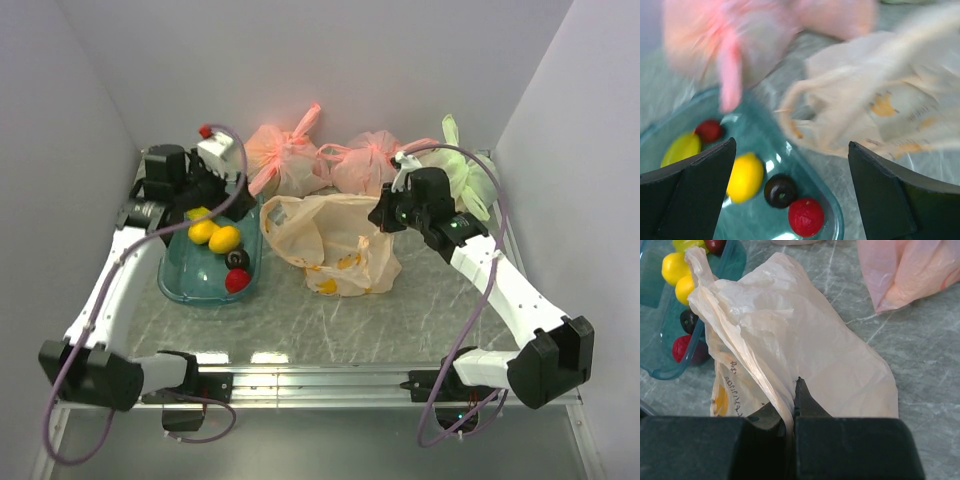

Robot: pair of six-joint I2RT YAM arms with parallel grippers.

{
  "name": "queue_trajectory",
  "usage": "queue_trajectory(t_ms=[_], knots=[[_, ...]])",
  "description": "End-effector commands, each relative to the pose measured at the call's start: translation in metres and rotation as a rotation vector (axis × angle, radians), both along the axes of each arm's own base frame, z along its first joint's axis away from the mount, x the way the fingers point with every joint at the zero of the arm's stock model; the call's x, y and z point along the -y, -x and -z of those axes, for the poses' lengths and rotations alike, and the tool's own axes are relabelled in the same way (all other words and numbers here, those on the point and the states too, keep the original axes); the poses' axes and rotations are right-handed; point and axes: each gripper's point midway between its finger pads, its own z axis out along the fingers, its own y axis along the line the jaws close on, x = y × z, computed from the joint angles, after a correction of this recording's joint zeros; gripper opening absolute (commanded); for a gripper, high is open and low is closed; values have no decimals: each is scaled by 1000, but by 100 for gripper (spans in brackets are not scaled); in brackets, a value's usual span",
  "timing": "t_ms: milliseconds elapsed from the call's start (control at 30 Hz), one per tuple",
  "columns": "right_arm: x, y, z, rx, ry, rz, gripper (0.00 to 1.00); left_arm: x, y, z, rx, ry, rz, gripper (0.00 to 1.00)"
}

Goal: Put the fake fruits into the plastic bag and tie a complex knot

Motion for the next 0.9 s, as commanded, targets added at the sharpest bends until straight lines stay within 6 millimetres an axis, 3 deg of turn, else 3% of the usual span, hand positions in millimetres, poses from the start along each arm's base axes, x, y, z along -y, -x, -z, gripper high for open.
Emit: queue_trajectory(t_ms=[0, 133, 167, 300, 567, 700, 800, 867], knots=[[-9, -5, -27, 66, -32, -44, 0, -55, -33, 35, -269, 82, -358, 99], [-7, -11, -14, -24, -18, 4, 0, -80, -60, 65, -424, 117, -465, 92], [-8, -11, -13, -36, -21, -1, 0, -96, -74, 76, -444, 121, -515, 92], [-12, -10, -3, -86, -21, -17, 0, -111, -106, 94, -442, 116, -564, 91], [-17, -9, 12, -150, -15, -44, 0, -103, -149, 145, -478, 93, -497, 84], [-19, -6, 11, -147, -31, -60, 0, -91, -165, 158, -453, 64, -468, 83], [-19, -7, 9, -153, -39, -39, 0, -95, -173, 175, -467, 35, -497, 81], [-18, -8, 8, -156, -46, -23, 0, -78, -176, 186, -465, 14, -471, 81]])
